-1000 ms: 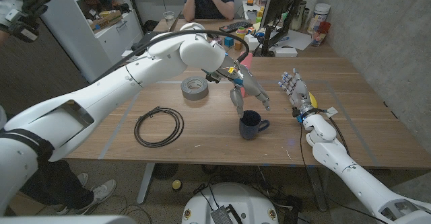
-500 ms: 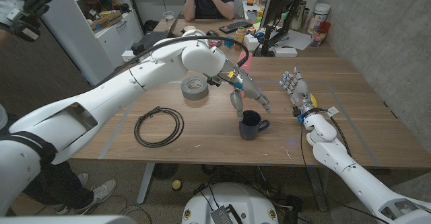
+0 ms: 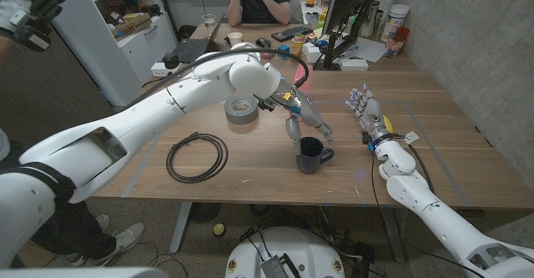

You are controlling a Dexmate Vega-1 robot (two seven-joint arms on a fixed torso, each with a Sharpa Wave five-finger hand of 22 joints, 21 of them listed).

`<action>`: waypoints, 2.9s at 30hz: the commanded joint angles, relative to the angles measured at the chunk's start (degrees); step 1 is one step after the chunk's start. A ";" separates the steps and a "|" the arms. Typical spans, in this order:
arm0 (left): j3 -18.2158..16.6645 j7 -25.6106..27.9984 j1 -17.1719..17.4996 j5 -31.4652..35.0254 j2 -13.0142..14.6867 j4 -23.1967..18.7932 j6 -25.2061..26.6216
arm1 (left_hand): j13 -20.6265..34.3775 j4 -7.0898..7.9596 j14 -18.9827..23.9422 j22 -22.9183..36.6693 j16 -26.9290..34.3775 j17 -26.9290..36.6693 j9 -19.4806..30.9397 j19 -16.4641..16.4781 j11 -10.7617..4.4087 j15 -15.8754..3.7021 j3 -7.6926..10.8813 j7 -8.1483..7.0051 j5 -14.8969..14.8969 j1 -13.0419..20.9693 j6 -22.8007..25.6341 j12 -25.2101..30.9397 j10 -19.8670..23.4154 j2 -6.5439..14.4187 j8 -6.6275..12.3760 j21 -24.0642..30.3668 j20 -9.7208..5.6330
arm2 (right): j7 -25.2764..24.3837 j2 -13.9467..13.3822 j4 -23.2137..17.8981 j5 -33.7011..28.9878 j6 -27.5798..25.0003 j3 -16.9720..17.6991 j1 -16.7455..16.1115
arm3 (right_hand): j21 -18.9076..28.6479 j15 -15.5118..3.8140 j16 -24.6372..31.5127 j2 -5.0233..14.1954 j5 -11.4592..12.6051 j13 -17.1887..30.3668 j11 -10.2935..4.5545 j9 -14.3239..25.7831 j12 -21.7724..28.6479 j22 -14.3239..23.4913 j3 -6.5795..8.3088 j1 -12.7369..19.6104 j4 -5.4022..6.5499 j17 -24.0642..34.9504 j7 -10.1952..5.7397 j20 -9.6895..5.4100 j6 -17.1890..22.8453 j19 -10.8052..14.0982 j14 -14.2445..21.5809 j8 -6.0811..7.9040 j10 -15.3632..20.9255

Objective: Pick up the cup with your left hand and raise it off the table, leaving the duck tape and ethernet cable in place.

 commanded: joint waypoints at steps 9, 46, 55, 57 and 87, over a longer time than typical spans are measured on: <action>2.25 -0.90 -0.41 -0.83 -1.39 4.40 -0.78 | 0.13 0.11 -0.42 0.30 0.17 0.21 0.22 1.23 -0.49 0.07 -0.50 -0.33 0.48 0.59 -1.16 -0.12 -1.14 0.18 -0.07 0.36 -0.09 | 0.18 0.17 0.70 0.07 0.62 0.10 0.38 | -0.04 0.45 0.35 -0.93 0.43 0.19 -0.42 0.20 0.20 0.17 -0.46 -0.01 -0.05 0.20 -0.52 0.29 -0.06 -0.04 0.18 0.30 0.09; 5.82 -3.08 -0.64 -0.93 -2.78 7.91 -0.71 | 0.23 0.63 -4.24 0.14 -0.31 0.31 0.24 4.44 -0.19 1.24 -1.11 -0.37 -0.06 2.45 -4.64 -0.91 -6.22 4.01 -0.48 0.49 -0.10 | 0.71 0.62 1.61 0.62 1.94 0.55 0.14 | -0.08 0.79 0.41 -1.19 0.72 0.20 -0.63 0.21 0.13 0.17 -0.97 -0.47 0.01 0.20 -0.68 0.56 -0.12 -0.25 0.44 0.29 -0.02; 7.69 -5.67 -1.22 1.69 -3.23 7.88 -0.27 | 0.55 -0.89 -10.70 0.08 -0.39 0.68 0.43 4.11 4.23 2.00 -0.30 -0.26 -3.32 9.30 -17.61 -1.28 -18.31 8.74 -0.81 -0.95 0.02 | 0.15 0.49 1.13 0.59 1.86 0.77 -0.17 | -0.08 1.07 0.42 -1.20 0.82 0.21 -0.70 0.21 0.16 0.17 -1.09 -0.59 0.03 0.20 -0.73 0.94 -0.11 -0.29 0.52 0.30 0.07; 7.94 -5.82 -1.18 1.99 -3.32 8.12 -0.33 | 0.64 -0.79 -11.03 0.08 -0.19 0.77 0.46 3.45 4.53 2.10 -0.46 -0.17 -3.49 9.56 -19.86 -1.21 -19.59 9.15 -0.93 -1.19 0.01 | 0.01 0.51 1.11 0.56 1.88 0.81 -0.19 | -0.09 1.24 0.43 -1.20 0.85 0.21 -0.69 0.21 0.17 0.17 -1.12 -0.61 0.03 0.20 -0.75 1.00 -0.09 -0.34 0.56 0.31 0.09; 2.51 10.15 6.87 11.54 -0.59 5.36 -1.85 | 0.10 -3.09 22.52 0.77 8.53 5.14 1.58 36.93 -3.14 -14.58 1.71 10.24 -2.44 41.37 35.61 6.00 8.90 10.87 12.72 15.82 -24.30 | -1.69 1.26 2.62 -0.62 2.92 0.84 0.62 | -0.15 1.45 0.48 -1.13 1.14 0.21 -0.61 0.21 0.26 0.17 -1.43 -0.85 0.05 0.20 -0.74 0.97 0.30 -0.61 0.94 0.43 0.47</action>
